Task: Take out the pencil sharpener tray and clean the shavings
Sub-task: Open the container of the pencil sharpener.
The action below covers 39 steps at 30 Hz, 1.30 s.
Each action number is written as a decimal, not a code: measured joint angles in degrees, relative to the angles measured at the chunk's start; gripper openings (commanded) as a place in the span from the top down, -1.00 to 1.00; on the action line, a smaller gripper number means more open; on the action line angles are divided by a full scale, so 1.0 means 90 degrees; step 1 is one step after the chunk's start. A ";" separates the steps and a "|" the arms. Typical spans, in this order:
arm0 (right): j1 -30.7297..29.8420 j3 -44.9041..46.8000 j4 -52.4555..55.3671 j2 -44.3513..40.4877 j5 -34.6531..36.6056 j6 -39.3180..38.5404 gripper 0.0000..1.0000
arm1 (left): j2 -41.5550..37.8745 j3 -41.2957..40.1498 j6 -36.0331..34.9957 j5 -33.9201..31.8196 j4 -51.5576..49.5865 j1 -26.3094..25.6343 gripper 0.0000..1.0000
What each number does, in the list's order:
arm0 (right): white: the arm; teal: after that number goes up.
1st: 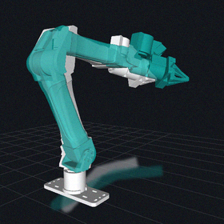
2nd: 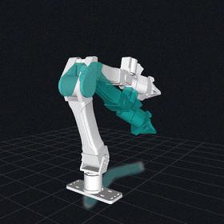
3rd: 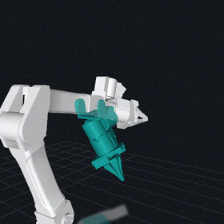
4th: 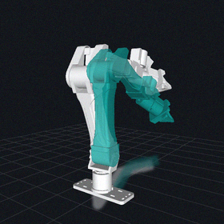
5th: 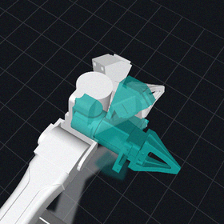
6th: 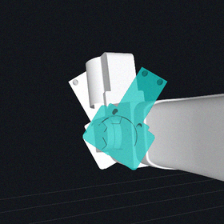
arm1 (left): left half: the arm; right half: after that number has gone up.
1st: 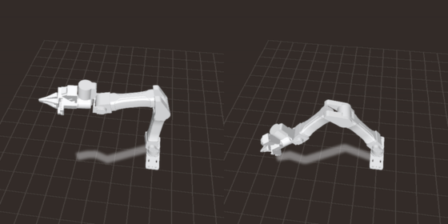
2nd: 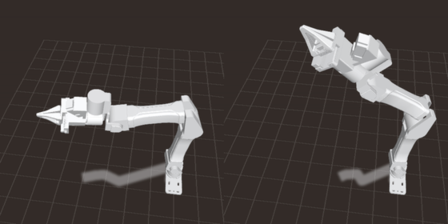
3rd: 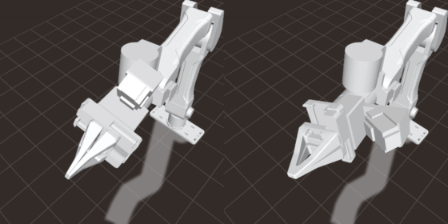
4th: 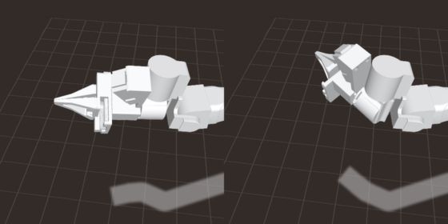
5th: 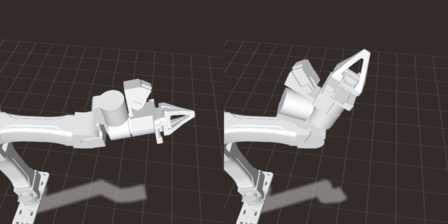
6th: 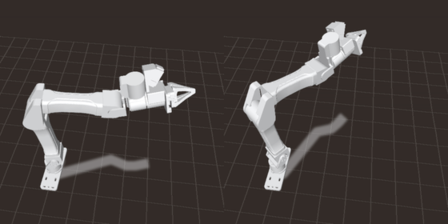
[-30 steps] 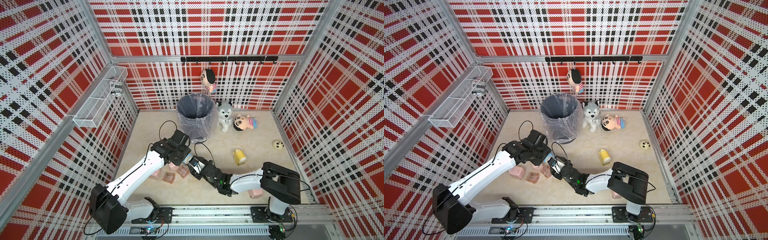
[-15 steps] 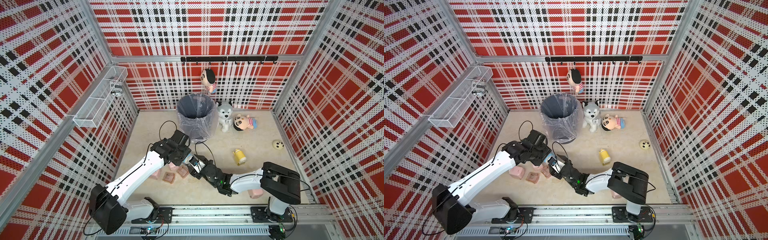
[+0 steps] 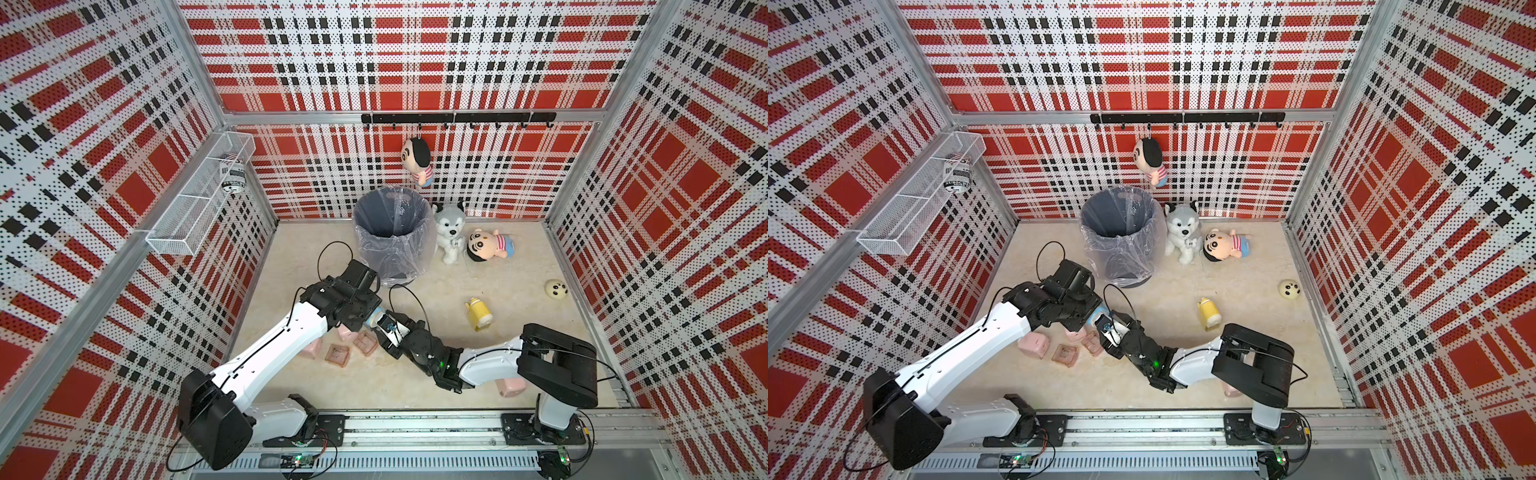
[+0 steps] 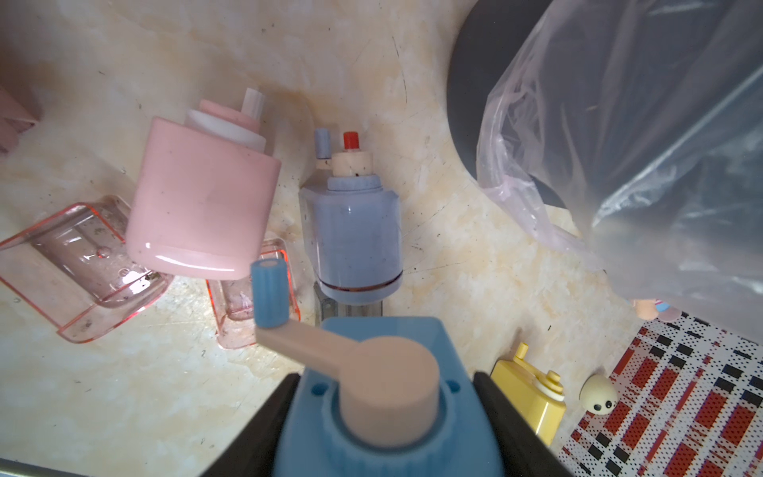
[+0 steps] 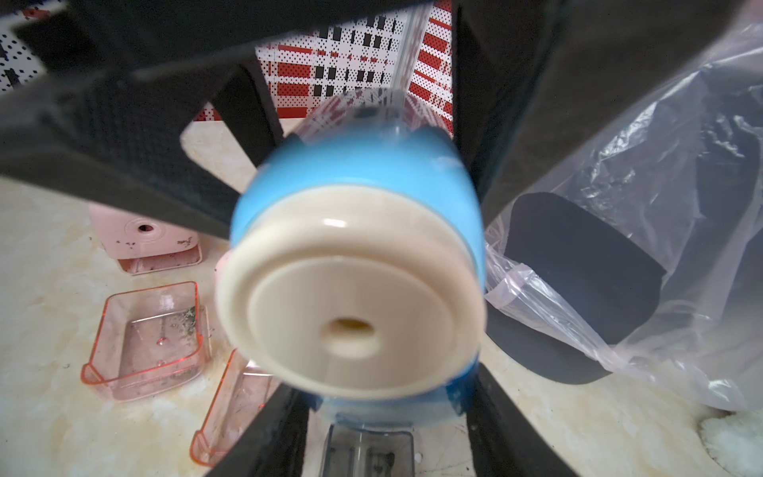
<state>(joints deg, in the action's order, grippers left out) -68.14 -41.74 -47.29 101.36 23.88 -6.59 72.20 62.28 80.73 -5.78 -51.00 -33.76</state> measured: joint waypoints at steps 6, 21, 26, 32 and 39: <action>-0.0029 0.0078 -0.0083 -0.0017 -0.0010 -0.0002 -0.01 | 0.0007 0.0000 0.0000 0.0022 0.0000 -0.0002 0.04; -0.0095 0.0486 -0.0427 -0.0199 -0.0012 -0.0007 -0.02 | 0.0039 0.0000 0.0007 0.0318 -0.0002 -0.0022 0.05; -0.0126 0.0529 -0.0503 -0.0204 0.0044 -0.0019 -0.03 | 0.0039 0.0000 0.0005 0.0355 -0.0005 -0.0022 0.05; -0.0180 0.0568 -0.0568 -0.0204 0.0131 -0.0032 -0.04 | 0.0039 0.0000 0.0002 0.0381 -0.0022 -0.0024 0.06; -0.0214 0.0588 -0.0590 -0.0216 0.0148 -0.0032 -0.06 | 0.0039 0.0000 0.0002 0.0384 -0.0058 -0.0036 0.07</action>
<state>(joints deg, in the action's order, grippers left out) -70.06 -36.45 -52.60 99.42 25.21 -6.87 72.55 62.28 80.75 -2.33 -51.53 -34.09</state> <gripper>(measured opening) 0.583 0.611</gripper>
